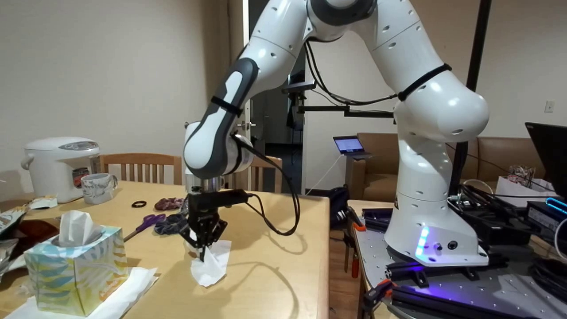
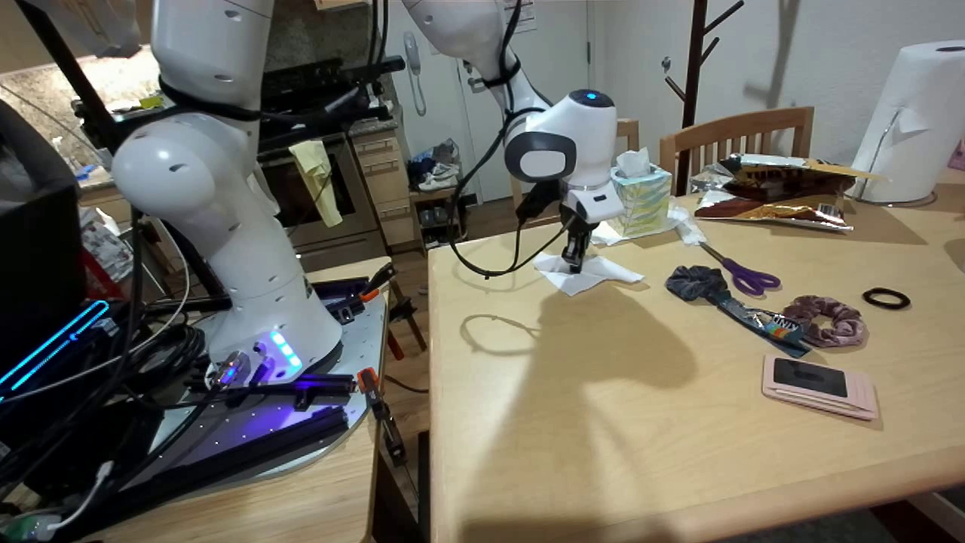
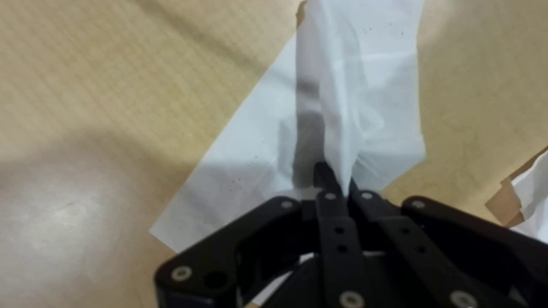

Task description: Take a tissue out of the box and use it to wipe the table

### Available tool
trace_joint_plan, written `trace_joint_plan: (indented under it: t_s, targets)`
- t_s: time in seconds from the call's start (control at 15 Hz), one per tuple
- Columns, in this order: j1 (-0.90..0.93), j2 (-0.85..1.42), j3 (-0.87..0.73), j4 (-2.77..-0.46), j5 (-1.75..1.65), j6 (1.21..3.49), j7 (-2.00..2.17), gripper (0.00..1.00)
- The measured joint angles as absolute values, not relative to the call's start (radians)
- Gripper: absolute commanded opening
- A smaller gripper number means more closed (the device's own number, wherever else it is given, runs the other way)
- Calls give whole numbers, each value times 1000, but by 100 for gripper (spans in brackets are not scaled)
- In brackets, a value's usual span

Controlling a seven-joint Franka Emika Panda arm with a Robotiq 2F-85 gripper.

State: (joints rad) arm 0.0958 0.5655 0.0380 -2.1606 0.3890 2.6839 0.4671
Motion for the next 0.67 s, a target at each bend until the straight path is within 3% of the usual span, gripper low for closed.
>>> trace_joint_plan:
  t_s: [0.67]
  targets:
    - [89,455,15,-2370,404,2736,494,0]
